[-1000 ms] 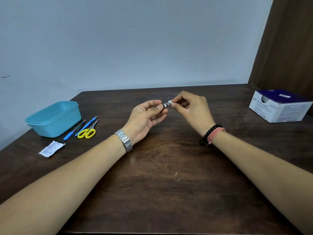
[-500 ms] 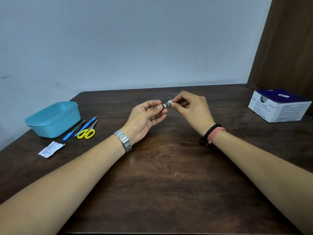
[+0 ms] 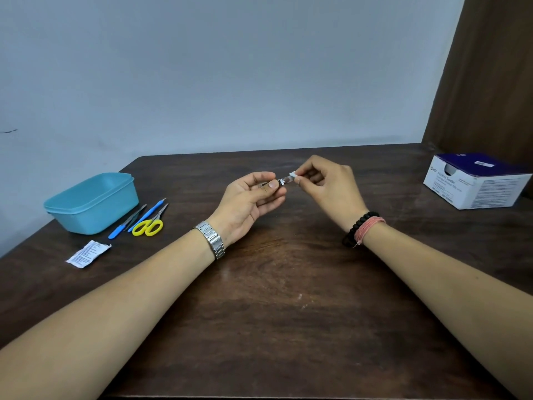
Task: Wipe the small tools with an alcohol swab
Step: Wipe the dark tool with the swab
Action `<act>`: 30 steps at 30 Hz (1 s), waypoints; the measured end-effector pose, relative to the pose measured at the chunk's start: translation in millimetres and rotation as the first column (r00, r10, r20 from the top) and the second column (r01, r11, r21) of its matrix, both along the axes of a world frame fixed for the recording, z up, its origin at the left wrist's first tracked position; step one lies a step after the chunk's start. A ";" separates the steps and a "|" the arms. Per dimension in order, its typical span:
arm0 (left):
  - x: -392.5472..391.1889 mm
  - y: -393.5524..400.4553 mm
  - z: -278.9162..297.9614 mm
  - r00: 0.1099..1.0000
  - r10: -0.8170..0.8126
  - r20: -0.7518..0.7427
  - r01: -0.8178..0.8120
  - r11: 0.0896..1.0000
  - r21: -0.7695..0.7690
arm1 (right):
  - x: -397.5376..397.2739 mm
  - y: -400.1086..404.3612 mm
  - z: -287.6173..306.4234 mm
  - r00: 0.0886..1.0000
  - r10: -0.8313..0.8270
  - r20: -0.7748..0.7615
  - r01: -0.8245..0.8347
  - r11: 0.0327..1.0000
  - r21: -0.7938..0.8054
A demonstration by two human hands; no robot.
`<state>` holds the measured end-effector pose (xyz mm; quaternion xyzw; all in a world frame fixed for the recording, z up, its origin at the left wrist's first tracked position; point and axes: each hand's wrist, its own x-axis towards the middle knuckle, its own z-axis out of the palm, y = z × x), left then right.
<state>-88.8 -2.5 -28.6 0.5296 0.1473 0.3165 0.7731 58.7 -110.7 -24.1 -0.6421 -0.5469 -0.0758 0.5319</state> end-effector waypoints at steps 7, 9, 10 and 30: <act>-0.2 0.8 -0.9 1.000 -0.006 -0.005 0.006 1.000 0.000 | -5.8 -1.2 0.6 0.997 0.033 0.062 -0.033 0.999 -0.005; -0.2 1.8 -0.8 1.000 0.000 0.002 0.000 1.000 -0.003 | -11.4 -0.9 1.1 0.990 0.060 0.128 -0.059 0.998 -0.013; -0.3 2.0 -0.5 1.000 0.003 0.008 -0.003 1.000 -0.008 | -12.5 -0.8 1.1 0.987 0.064 0.149 -0.063 0.998 -0.014; 2.0 -6.9 -1.9 0.999 0.039 0.029 -0.045 0.969 0.245 | -12.7 4.7 0.7 1.000 -0.025 0.004 0.025 0.996 -0.086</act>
